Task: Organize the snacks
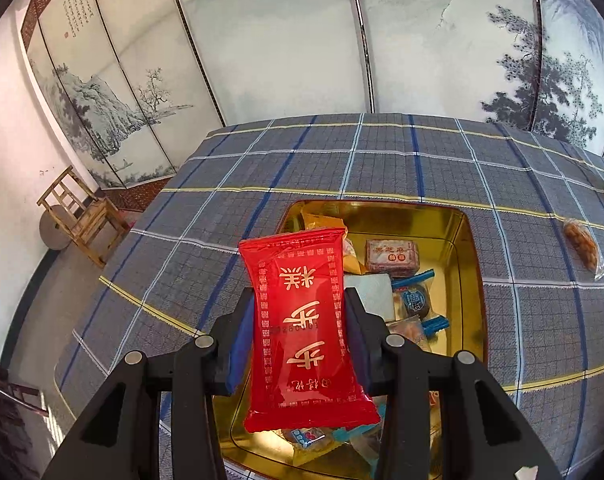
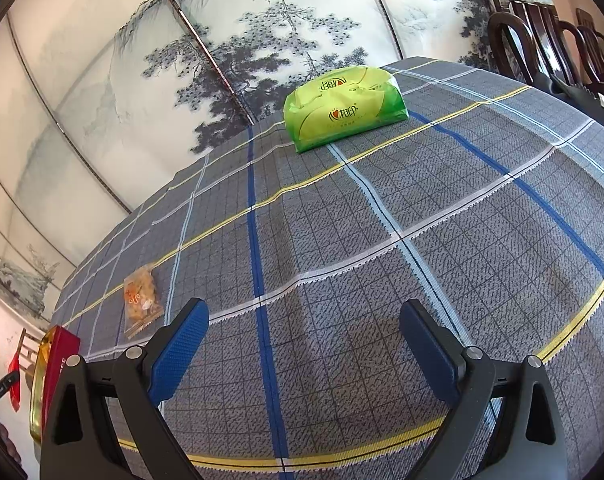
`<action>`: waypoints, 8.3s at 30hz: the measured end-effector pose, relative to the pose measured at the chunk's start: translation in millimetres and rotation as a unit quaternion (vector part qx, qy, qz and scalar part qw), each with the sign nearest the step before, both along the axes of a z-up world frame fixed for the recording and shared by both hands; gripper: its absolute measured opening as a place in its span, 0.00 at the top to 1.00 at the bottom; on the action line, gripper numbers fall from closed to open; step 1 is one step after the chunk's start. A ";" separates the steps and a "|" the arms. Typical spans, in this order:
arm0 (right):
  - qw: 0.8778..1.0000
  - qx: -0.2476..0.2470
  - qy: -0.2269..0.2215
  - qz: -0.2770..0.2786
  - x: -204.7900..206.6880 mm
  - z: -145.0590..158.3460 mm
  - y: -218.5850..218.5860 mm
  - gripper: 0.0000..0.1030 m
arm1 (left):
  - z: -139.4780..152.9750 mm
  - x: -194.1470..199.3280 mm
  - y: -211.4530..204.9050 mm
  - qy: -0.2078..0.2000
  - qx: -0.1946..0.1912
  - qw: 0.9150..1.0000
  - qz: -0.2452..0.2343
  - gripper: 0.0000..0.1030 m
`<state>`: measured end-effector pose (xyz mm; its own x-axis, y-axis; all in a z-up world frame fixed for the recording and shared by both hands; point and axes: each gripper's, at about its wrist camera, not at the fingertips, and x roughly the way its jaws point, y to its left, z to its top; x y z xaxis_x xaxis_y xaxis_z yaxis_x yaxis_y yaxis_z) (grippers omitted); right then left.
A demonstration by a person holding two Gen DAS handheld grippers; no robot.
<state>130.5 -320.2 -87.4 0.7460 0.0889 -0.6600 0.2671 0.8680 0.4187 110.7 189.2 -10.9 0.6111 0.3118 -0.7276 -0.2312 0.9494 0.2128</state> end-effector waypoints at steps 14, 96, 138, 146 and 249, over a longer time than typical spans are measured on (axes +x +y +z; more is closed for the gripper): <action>1.000 -0.002 0.002 -0.001 0.9 0.5 1.5 0.06 | -21.1 -5.0 17.6 0.018 -0.012 1.000 -0.002 0.63; 0.953 -0.229 0.089 0.175 115.0 8.0 189.2 0.59 | -53.4 -261.1 61.3 -0.078 -0.190 0.978 -0.031 0.01; 0.926 -0.254 -0.010 0.280 53.7 88.7 449.1 0.61 | -45.9 -262.1 43.8 -0.062 -0.134 0.989 0.020 0.01; 0.921 -0.256 -0.006 0.294 35.9 84.4 474.0 0.61 | -50.3 -266.2 54.7 -0.064 -0.126 0.989 0.036 0.01; 0.957 -0.177 -0.064 0.219 -110.6 158.4 310.5 0.04 | 60.3 -168.3 -27.5 -0.085 -0.056 0.995 -0.007 0.00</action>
<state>19.9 -9.7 71.0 0.7658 0.1992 -0.6115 -0.1884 0.9786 0.0827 -57.6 161.7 49.4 0.7328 0.2253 -0.6421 -0.2407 0.9684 0.0652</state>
